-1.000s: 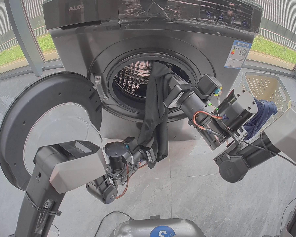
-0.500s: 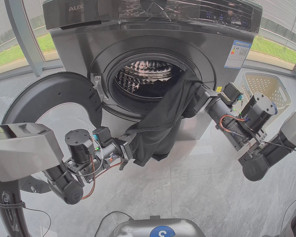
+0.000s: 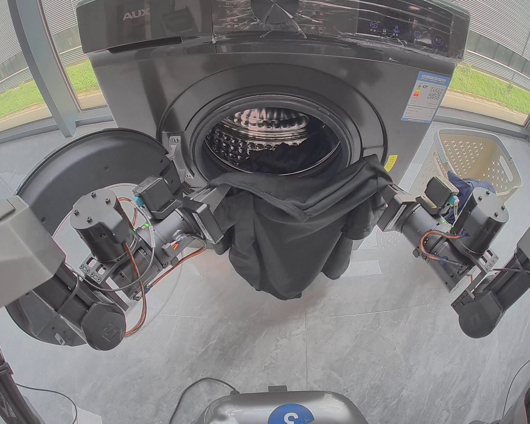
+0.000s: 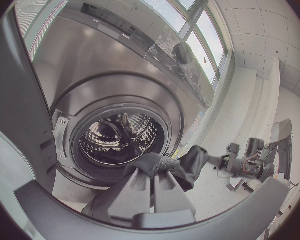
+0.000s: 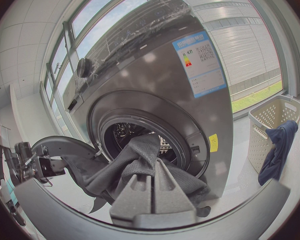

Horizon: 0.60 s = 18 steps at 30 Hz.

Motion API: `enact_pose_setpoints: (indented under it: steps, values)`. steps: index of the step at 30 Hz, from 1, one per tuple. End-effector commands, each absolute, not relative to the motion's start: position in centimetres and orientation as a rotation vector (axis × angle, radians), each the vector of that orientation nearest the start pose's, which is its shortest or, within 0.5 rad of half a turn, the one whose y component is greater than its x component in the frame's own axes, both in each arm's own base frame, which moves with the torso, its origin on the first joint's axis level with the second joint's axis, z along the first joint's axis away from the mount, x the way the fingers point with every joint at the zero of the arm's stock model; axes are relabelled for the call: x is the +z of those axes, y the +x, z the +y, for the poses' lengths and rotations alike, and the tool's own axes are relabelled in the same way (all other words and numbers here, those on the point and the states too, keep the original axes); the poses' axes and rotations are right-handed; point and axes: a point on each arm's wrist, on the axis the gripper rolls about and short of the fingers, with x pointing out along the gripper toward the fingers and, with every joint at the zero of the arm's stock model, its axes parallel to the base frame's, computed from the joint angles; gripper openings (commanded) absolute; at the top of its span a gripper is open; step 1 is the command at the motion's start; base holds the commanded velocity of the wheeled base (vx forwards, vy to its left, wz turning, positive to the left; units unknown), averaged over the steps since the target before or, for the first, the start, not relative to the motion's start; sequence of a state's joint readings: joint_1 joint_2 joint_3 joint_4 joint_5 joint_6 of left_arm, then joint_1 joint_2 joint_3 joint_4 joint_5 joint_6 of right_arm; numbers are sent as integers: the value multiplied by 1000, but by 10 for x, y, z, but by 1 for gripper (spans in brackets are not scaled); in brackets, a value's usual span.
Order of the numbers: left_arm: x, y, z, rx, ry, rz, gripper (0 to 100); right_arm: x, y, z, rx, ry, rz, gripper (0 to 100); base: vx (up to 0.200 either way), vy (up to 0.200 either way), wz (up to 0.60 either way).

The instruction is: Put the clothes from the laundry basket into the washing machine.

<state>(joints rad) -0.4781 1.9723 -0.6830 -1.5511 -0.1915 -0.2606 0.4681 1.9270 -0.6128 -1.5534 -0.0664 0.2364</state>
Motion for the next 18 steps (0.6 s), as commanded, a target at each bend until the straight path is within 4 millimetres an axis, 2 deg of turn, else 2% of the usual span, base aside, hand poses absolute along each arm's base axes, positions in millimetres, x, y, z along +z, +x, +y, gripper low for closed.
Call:
enact_pose_setpoints:
  steps: [1,3,4,5,8,10,11,18]
  values:
    - [174,287,-156,-710,-299,-230,0,119,301,154,426,267,-82,0,0,0,0]
    - [179,285,-158,-719,-303,-242,0,104,307,161,433,258,-47,0,0,0,0]
    - [179,285,-158,-719,-303,-242,0,104,307,161,433,258,-47,0,0,0,0]
    - [181,283,-158,-724,-307,-247,0,90,314,167,440,251,-15,0,0,0,0]
    - [182,283,-158,-725,-311,-250,0,70,323,173,437,239,22,0,0,0,0]
    - [182,282,-159,-729,-312,-252,0,47,331,179,436,220,67,0,0,0,0]
    - [182,282,-159,-729,-312,-252,0,38,332,183,442,218,86,100,0,0,0]
    - [182,285,-158,-721,-313,-254,0,6,321,201,491,181,178,100,0,0,0]
